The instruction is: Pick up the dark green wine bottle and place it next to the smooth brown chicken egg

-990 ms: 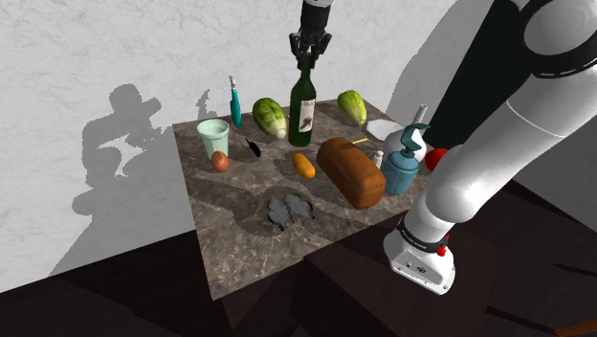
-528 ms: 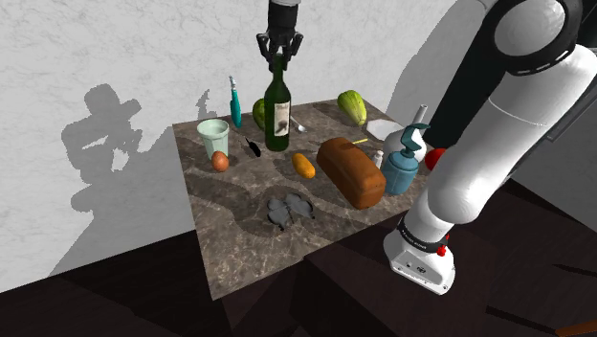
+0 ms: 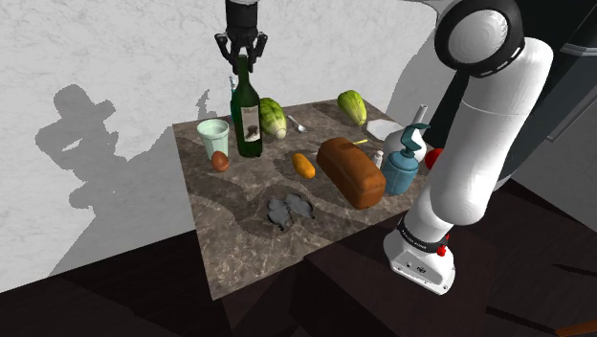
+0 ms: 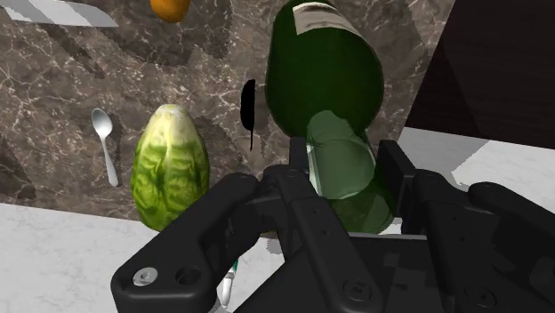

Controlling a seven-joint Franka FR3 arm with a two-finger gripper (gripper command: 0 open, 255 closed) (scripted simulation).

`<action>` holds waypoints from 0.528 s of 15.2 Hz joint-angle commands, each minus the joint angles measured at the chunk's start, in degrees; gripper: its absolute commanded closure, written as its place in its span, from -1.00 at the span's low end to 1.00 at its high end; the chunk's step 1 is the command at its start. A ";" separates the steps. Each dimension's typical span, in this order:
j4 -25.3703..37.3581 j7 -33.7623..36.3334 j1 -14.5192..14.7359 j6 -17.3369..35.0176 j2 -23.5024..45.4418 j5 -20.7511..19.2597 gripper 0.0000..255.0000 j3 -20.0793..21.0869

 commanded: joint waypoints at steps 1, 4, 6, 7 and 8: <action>5.49 2.08 1.35 -1.74 3.81 -0.63 1.00 0.82; 15.20 4.88 3.69 -4.89 10.56 -1.76 1.00 1.76; 12.54 4.94 3.62 -2.95 9.84 -1.66 1.00 1.70; 11.30 4.97 3.57 -2.02 9.53 -1.63 1.00 1.69; 10.13 5.01 3.52 -1.11 9.27 -1.61 1.00 1.69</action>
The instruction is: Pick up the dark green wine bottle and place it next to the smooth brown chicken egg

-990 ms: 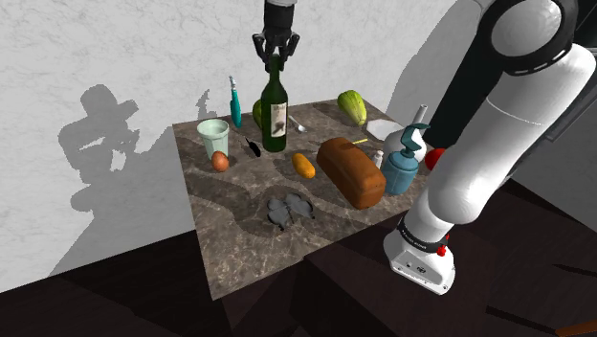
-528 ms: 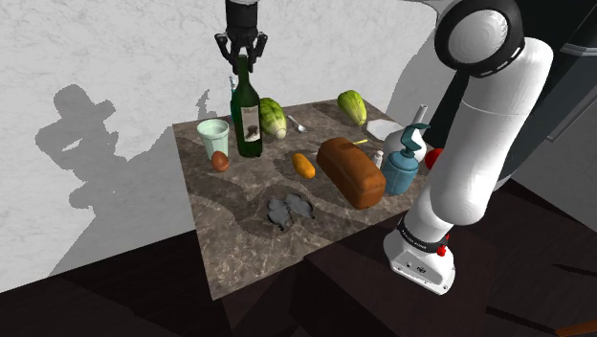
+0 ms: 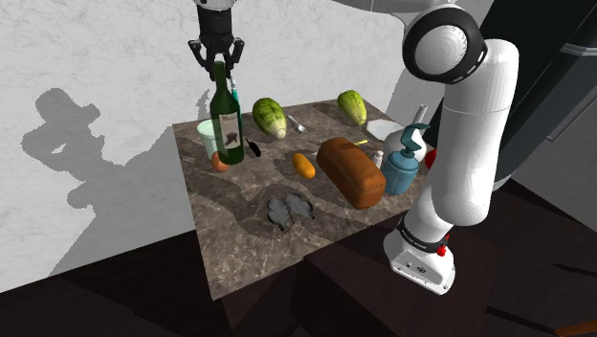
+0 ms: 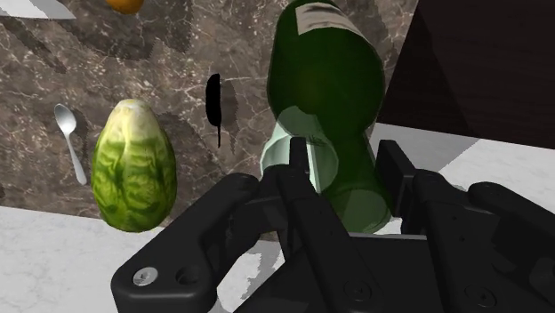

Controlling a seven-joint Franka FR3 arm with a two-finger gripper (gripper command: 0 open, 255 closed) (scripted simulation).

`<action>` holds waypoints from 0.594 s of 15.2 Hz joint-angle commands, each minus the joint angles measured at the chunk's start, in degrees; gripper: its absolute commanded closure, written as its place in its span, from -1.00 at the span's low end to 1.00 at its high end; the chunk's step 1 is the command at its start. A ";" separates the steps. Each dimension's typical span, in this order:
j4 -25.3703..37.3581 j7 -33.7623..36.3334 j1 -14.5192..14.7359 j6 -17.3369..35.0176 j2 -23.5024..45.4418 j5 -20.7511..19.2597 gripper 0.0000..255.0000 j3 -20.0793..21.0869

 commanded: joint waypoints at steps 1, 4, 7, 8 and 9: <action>-2.04 0.22 0.02 1.74 -0.35 0.00 1.00 0.03; -5.28 0.32 -0.10 4.36 -0.98 0.05 1.00 0.01; -8.24 0.43 -0.19 6.88 -1.41 0.07 1.00 0.00; -9.16 0.46 -0.22 7.70 -1.52 0.07 1.00 -0.01; -10.07 0.50 -0.24 8.51 -1.61 0.07 1.00 -0.01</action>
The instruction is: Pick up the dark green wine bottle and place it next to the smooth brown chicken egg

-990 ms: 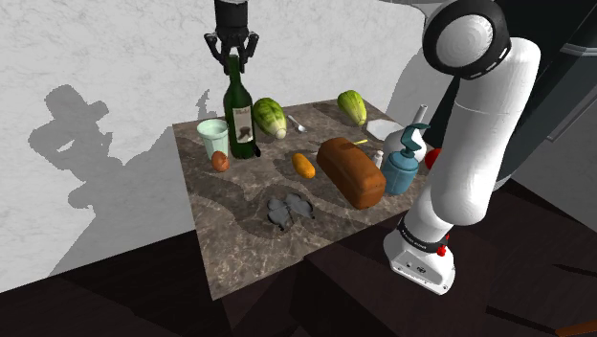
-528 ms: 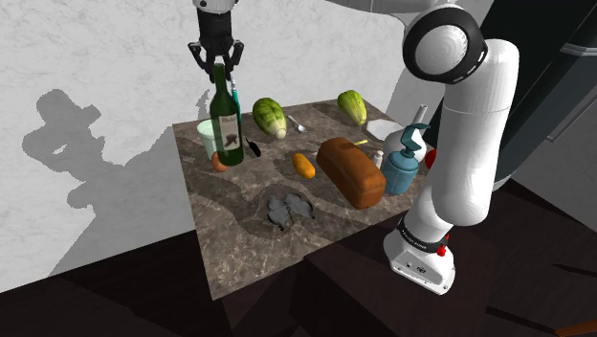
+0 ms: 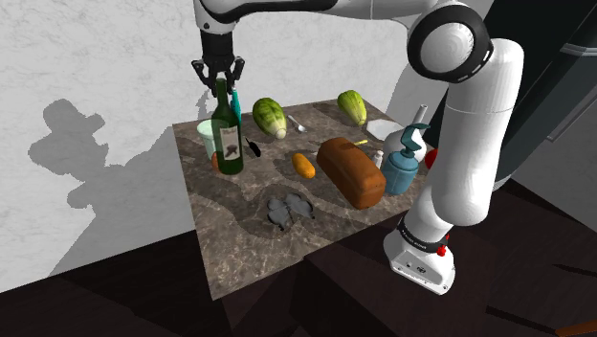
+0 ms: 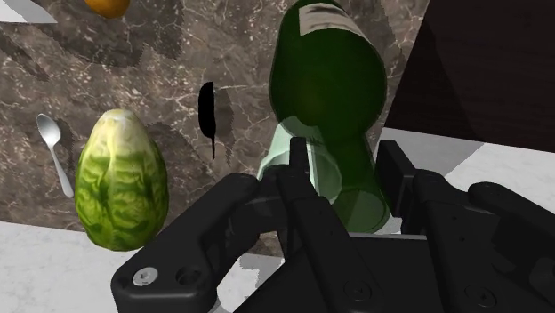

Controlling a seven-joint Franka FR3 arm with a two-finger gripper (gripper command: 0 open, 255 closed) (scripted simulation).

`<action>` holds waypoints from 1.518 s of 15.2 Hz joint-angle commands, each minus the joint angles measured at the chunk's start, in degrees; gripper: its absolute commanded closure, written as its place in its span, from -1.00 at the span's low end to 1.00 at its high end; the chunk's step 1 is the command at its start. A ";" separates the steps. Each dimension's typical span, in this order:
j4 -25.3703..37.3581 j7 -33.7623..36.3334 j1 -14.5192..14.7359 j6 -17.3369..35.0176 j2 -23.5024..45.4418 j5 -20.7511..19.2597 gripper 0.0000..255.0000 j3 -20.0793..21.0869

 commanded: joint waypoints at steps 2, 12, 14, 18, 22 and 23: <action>-2.82 0.12 -0.07 2.54 -0.35 -0.01 1.00 -0.01; -10.18 0.54 -0.21 10.12 -0.10 -0.19 1.00 -0.10; -11.16 0.62 -0.22 11.26 0.05 -0.24 1.00 -0.12; -11.16 0.62 -0.22 11.26 0.05 -0.24 1.00 -0.12; -11.16 0.61 -0.22 11.26 0.05 -0.24 -1.00 -0.12; -11.15 0.61 -0.22 11.26 0.06 -0.23 -1.00 -0.12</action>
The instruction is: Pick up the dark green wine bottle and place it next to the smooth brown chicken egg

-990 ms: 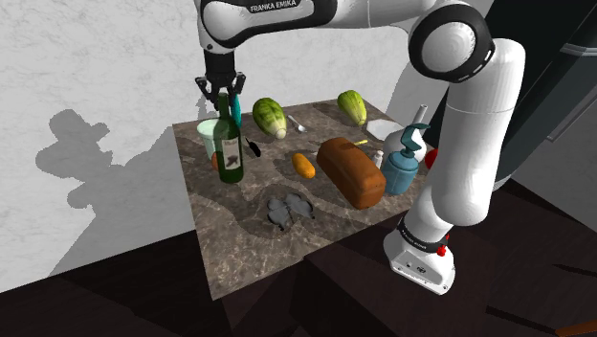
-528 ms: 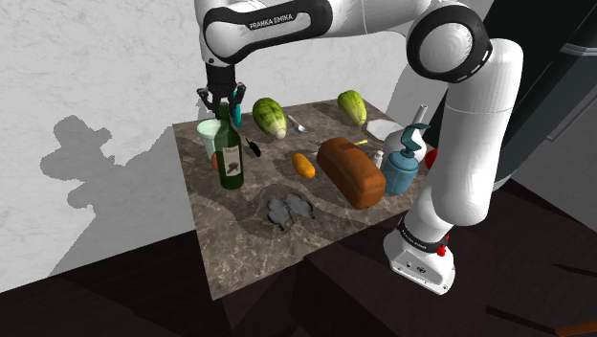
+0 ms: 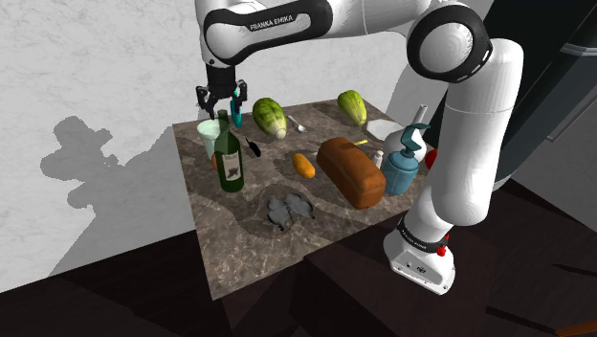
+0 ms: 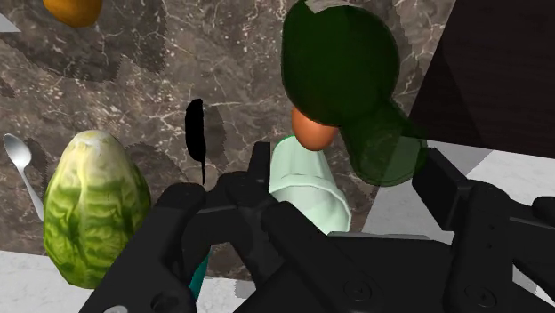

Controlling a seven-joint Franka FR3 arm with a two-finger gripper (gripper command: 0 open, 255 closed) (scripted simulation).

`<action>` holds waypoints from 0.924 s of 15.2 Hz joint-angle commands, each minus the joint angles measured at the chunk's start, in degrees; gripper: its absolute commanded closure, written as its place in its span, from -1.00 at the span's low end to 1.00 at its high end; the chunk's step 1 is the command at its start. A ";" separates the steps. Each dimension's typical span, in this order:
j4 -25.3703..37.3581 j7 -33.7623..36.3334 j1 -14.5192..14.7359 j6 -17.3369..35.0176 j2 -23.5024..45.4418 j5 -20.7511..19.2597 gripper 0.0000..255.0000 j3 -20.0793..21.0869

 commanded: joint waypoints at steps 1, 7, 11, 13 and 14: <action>0.00 0.00 0.00 0.00 -0.01 0.00 -1.00 0.00; 4.14 -0.16 0.15 -5.26 -1.14 0.21 -1.00 0.14; 5.39 -0.20 0.19 -6.70 -1.33 0.25 -1.00 0.17; 5.39 -0.20 0.19 -6.70 -1.32 0.25 -1.00 0.17; 5.39 -0.20 0.19 -6.70 -1.32 0.25 -1.00 0.17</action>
